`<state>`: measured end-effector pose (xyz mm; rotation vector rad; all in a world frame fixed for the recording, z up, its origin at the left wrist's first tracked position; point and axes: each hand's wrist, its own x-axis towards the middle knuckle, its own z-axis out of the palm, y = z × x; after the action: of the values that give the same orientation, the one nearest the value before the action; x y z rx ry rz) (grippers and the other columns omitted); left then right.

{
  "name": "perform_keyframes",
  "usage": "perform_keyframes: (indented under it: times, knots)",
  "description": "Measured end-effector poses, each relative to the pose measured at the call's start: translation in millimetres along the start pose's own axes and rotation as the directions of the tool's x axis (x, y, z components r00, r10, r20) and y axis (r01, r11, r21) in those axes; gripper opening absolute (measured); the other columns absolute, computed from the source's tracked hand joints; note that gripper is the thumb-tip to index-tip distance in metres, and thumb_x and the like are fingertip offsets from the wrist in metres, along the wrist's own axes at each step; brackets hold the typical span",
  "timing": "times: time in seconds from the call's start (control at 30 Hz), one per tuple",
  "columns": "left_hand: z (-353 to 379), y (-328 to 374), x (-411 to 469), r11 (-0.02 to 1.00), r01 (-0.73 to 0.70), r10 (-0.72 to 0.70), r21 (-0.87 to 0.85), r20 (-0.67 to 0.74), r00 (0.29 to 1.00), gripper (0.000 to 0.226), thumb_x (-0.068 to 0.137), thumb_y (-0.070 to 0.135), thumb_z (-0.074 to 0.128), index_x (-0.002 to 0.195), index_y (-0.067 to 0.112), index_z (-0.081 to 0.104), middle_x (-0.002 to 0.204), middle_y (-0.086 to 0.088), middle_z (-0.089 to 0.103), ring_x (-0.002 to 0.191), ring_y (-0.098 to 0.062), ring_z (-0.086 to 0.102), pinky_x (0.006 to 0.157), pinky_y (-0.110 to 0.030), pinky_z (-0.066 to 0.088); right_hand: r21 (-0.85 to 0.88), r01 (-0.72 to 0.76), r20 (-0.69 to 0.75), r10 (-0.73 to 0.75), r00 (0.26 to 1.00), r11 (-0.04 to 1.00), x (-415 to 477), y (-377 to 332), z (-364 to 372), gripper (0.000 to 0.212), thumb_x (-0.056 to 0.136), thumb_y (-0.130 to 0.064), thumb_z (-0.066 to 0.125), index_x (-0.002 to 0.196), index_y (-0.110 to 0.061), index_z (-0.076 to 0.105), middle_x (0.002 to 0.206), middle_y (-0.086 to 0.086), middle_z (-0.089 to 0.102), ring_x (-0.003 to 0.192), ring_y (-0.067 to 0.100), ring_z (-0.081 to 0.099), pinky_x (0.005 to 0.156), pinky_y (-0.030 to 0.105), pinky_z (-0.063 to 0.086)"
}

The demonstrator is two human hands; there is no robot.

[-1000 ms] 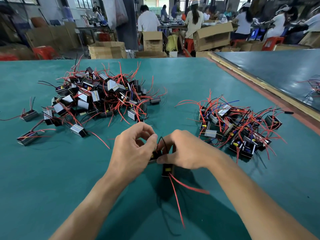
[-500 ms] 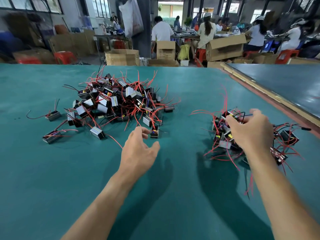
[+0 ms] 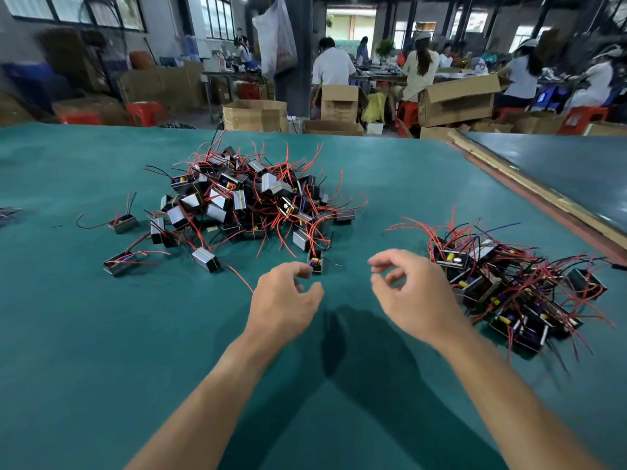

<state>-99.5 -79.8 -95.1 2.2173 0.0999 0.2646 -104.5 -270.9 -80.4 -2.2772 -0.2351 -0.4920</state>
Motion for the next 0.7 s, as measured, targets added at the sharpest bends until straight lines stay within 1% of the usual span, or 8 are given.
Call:
perform_keyframes:
  times: [0.1, 0.23, 0.33, 0.4, 0.47, 0.53, 0.6, 0.7]
  knots:
    - [0, 7, -5, 0.988, -0.066, 0.072, -0.137, 0.040, 0.997, 0.011, 0.082, 0.021, 0.069, 0.074, 0.019, 0.076, 0.055, 0.006, 0.064, 0.045, -0.004, 0.049, 0.051, -0.022, 0.042, -0.025, 0.000, 0.126, 0.003, 0.992, 1.000, -3, 3, 5, 0.026, 0.084, -0.017, 0.070, 0.108, -0.027, 0.068, 0.097, -0.016, 0.065, 0.074, 0.001, 0.061, 0.073, 0.018, 0.046]
    - [-9, 20, -14, 0.908, -0.050, 0.192, -0.417, 0.307, 0.932, 0.028, 0.078, 0.028, 0.061, 0.056, 0.016, 0.072, 0.061, -0.010, 0.070, 0.049, -0.013, 0.054, 0.053, -0.023, 0.042, 0.001, 0.037, 0.310, -0.036, 0.950, 0.999, -6, 3, 6, 0.048, 0.086, -0.021, 0.071, 0.131, -0.032, 0.057, 0.112, -0.013, 0.057, 0.077, 0.004, 0.061, 0.075, 0.022, 0.048]
    - [-13, 22, -13, 0.855, -0.012, 0.208, -0.519, 0.321, 0.924, 0.021, 0.080, 0.027, 0.059, 0.068, 0.013, 0.070, 0.063, -0.011, 0.069, 0.045, -0.015, 0.053, 0.049, -0.022, 0.042, -0.023, 0.088, 0.367, -0.073, 0.927, 0.996, -6, 2, 6, 0.026, 0.090, -0.018, 0.069, 0.111, -0.033, 0.068, 0.095, -0.019, 0.065, 0.075, 0.002, 0.061, 0.073, 0.020, 0.049]
    - [-15, 17, -5, 0.839, 0.038, 0.091, -0.543, 0.207, 0.974, 0.014, 0.085, 0.025, 0.063, 0.079, 0.013, 0.067, 0.066, -0.007, 0.071, 0.047, -0.014, 0.055, 0.050, -0.023, 0.042, -0.068, 0.065, 0.367, -0.035, 0.929, 0.996, -5, 2, 5, 0.014, 0.090, -0.020, 0.068, 0.093, -0.033, 0.073, 0.080, -0.024, 0.069, 0.072, -0.002, 0.063, 0.070, 0.018, 0.049]
    - [-22, 3, 9, 0.908, 0.058, -0.084, -0.415, -0.044, 0.995, 0.004, 0.088, 0.021, 0.065, 0.085, 0.019, 0.067, 0.078, -0.001, 0.072, 0.061, -0.013, 0.063, 0.059, -0.025, 0.047, -0.077, 0.030, 0.325, -0.003, 0.946, 0.997, -4, 3, 5, 0.017, 0.090, -0.018, 0.066, 0.086, -0.032, 0.074, 0.075, -0.023, 0.070, 0.068, 0.000, 0.064, 0.070, 0.019, 0.050]
    - [-32, -16, 21, 0.990, 0.120, -0.136, -0.077, -0.257, 0.957, 0.020, 0.085, 0.024, 0.064, 0.105, 0.022, 0.064, 0.103, 0.004, 0.068, 0.094, -0.016, 0.063, 0.082, -0.030, 0.049, -0.054, -0.019, 0.294, 0.034, 0.955, 0.998, -3, 6, 3, 0.026, 0.091, -0.011, 0.061, 0.080, -0.032, 0.072, 0.071, -0.023, 0.070, 0.063, 0.003, 0.063, 0.067, 0.021, 0.050]
    - [-39, -33, 28, 0.976, 0.175, -0.135, 0.129, -0.267, 0.954, 0.048, 0.084, 0.028, 0.062, 0.131, 0.019, 0.052, 0.130, 0.002, 0.055, 0.125, -0.021, 0.046, 0.103, -0.038, 0.040, -0.043, -0.062, 0.282, 0.071, 0.957, 0.997, -2, 8, 2, 0.035, 0.092, -0.006, 0.056, 0.076, -0.035, 0.069, 0.073, -0.022, 0.071, 0.061, 0.002, 0.063, 0.064, 0.021, 0.050]
    - [-43, -46, 32, 0.943, 0.167, -0.119, 0.287, -0.177, 0.977, 0.063, 0.085, 0.030, 0.061, 0.142, 0.012, 0.040, 0.148, 0.001, 0.038, 0.141, -0.024, 0.022, 0.111, -0.042, 0.030, -0.055, -0.112, 0.253, 0.122, 0.960, 0.992, 1, 9, 0, 0.032, 0.094, -0.013, 0.053, 0.078, -0.037, 0.066, 0.078, -0.018, 0.071, 0.065, 0.004, 0.066, 0.071, 0.028, 0.053]
